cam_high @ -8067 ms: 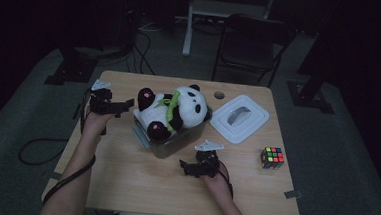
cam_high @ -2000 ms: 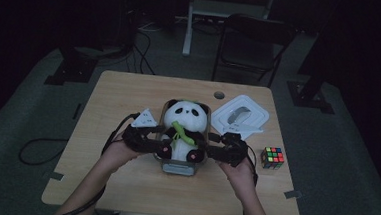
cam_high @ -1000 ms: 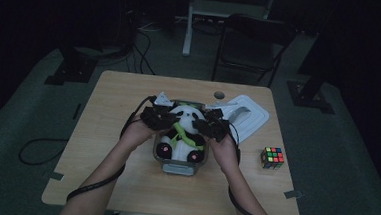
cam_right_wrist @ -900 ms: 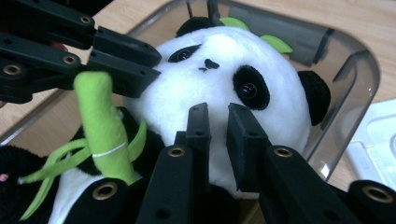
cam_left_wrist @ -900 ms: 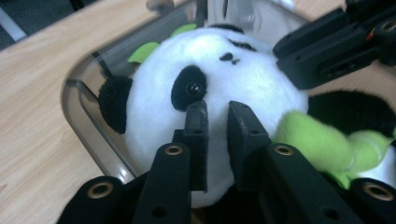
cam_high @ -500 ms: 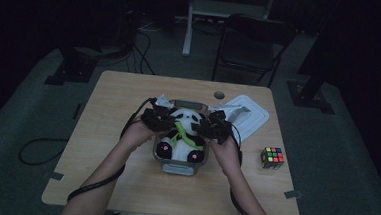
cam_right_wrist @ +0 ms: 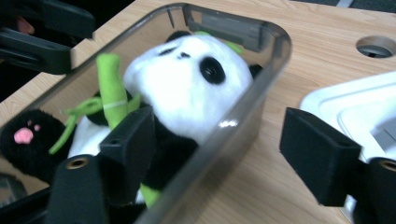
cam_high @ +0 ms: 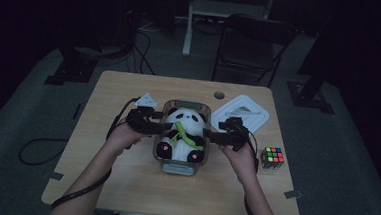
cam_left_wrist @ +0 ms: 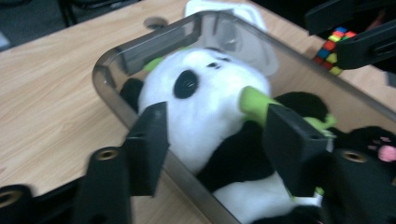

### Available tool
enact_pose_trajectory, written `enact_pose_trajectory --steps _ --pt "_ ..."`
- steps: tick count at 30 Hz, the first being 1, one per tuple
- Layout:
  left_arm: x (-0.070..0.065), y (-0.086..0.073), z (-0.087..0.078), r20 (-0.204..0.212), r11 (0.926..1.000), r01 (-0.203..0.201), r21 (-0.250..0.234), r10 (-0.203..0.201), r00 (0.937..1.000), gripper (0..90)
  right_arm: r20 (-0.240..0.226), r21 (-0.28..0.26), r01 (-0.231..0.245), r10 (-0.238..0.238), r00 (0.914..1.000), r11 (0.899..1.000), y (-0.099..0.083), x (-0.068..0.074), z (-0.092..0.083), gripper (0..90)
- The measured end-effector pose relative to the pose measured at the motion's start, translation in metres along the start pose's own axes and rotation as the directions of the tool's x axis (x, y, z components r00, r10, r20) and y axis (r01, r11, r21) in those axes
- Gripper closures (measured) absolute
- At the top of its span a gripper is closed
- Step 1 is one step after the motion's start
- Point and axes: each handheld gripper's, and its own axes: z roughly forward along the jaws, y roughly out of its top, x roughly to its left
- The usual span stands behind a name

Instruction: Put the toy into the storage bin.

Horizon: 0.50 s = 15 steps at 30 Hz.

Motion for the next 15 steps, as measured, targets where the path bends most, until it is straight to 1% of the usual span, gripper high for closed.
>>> enact_pose_trajectory --steps 1,2,3,4,5,6,7,8,9,11,14,15 --pt "0.000 0.000 0.000 0.000 1.0000 0.000 0.000 0.000 1.0000 37.0 0.008 -0.003 -0.003 0.003 1.0000 1.000 -0.003 -0.001 -0.003 20.5" --pt "-0.001 -0.002 -0.003 0.000 0.9999 -0.015 -0.002 0.015 0.9999 32.2 0.017 -0.007 -0.004 0.004 0.9998 1.000 -0.005 -0.003 -0.006 19.5" --pt "-0.002 -0.003 -0.005 0.002 0.9999 -0.016 -0.006 0.016 0.9999 30.0 0.024 -0.012 -0.002 0.003 0.9997 1.000 -0.008 -0.004 -0.009 18.8" --pt "-0.001 -0.004 -0.007 0.005 0.9999 -0.012 -0.009 0.012 0.9999 29.5 0.027 -0.015 -0.008 0.009 0.9996 1.000 -0.010 -0.006 -0.012 18.2" --pt "-0.001 -0.005 -0.009 0.002 0.9998 -0.014 -0.012 0.014 0.9999 26.8 0.030 -0.020 -0.015 0.016 0.9994 1.000 -0.013 -0.008 -0.015 17.2" --pt "-0.001 -0.005 -0.009 0.002 0.9998 -0.014 -0.012 0.014 0.9999 25.4 0.030 -0.020 -0.015 0.016 0.9994 1.000 -0.013 -0.008 -0.015 17.2" --pt "-0.002 -0.007 -0.014 -0.014 0.9998 -0.013 -0.016 0.013 0.9998 25.4 0.031 -0.027 -0.021 0.022 0.9993 0.999 -0.016 -0.010 -0.019 17.1" --pt "-0.002 -0.008 -0.016 -0.023 0.9998 -0.012 -0.014 0.011 0.9997 18.6 0.036 -0.041 -0.024 0.025 0.9990 0.999 -0.022 -0.015 -0.027 14.2" --pt "-0.002 -0.010 -0.019 -0.037 0.9996 -0.023 -0.016 0.022 0.9991 18.6 0.043 -0.047 -0.029 0.031 0.9986 0.998 -0.024 -0.017 -0.030 14.2" --pt "-0.003 -0.013 -0.022 -0.045 0.9995 -0.021 -0.025 0.019 0.9988 16.8 0.057 -0.058 -0.032 0.036 0.9977 0.998 -0.030 -0.022 -0.038 14.2" --pt "-0.003 -0.018 -0.025 -0.049 0.9994 -0.011 -0.033 0.010 0.9987 12.7 0.084 -0.076 -0.059 0.066 0.9943 0.995 -0.038 -0.032 -0.049 14.2" --pt "-0.002 -0.022 -0.027 -0.082 0.9995 -0.017 -0.028 0.014 0.9965 7.4 0.096 -0.079 -0.064 0.071 0.9928 0.995 -0.042 -0.036 -0.053 14.1"
